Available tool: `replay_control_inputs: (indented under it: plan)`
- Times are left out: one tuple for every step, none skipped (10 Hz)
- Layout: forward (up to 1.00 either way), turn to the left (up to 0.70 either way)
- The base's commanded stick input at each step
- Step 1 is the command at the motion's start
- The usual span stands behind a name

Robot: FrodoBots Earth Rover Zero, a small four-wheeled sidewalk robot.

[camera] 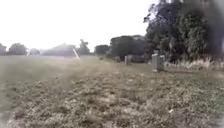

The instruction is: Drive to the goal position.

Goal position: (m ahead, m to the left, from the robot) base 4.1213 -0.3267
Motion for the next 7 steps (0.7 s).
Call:
replay_control_inputs:
  plan:
    - [0.7, 0.14]
    - [0.7, 0.14]
    - [0.7, 0.13]
    - [0.7, 0.09]
    - [0.7, 0.05]
    - [0.7, -0.04]
    - [0.7, -0.06]
